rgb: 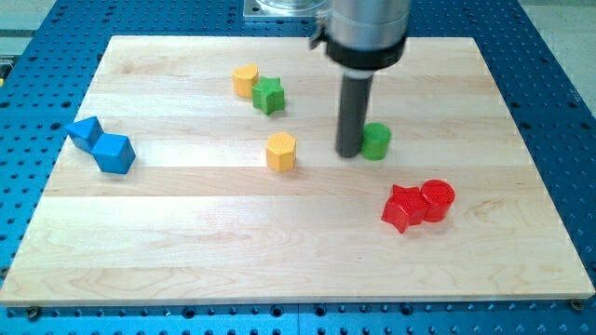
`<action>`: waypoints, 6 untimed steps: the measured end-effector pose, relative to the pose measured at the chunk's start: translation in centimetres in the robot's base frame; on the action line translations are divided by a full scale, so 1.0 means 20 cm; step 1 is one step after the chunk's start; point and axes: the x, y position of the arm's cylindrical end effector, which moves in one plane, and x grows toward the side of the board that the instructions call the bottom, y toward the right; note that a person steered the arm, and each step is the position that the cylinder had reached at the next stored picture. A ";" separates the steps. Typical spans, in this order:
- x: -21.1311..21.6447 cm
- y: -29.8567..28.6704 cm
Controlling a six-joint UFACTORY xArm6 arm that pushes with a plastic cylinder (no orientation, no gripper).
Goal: Push the red blocks and the green circle slightly towards the bottom
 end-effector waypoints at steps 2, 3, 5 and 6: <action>-0.21 0.13; 0.17 0.18; 0.31 -0.55; 0.12 -0.71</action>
